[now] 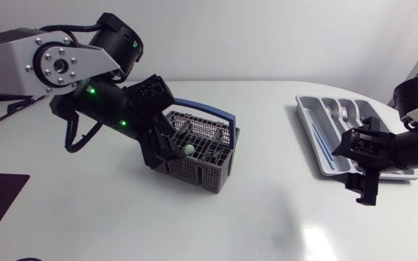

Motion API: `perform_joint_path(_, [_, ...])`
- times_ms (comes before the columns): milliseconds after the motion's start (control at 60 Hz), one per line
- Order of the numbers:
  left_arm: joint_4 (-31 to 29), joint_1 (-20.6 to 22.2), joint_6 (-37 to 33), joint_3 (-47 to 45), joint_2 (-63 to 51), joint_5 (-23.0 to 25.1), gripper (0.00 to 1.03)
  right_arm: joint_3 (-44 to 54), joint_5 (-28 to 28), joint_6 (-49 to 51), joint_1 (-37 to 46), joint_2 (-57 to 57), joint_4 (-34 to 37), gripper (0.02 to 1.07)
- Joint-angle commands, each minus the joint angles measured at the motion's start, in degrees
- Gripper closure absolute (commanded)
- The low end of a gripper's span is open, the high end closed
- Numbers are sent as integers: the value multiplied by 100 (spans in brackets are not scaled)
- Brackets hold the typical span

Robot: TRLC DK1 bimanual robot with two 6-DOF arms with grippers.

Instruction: Unload the cutlery basket into the drawer organizer.

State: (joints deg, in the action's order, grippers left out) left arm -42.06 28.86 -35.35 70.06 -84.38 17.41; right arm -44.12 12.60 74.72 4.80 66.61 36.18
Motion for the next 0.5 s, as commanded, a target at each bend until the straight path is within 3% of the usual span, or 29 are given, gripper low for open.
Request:
perform_joint_path(0, [111, -74, -235, -177, 36, 149, 14, 193, 93, -449, -286, -113, 187, 31])
perform_joint_path(200, [76, -214, -218, 245, -228, 219, 21, 255, 155, -1100, -858, -227, 310, 31])
perform_joint_path(483, [-1129, -241, -446, 1238, -791, -168, 20, 290, 137, -1548, -1306, -192, 284, 31])
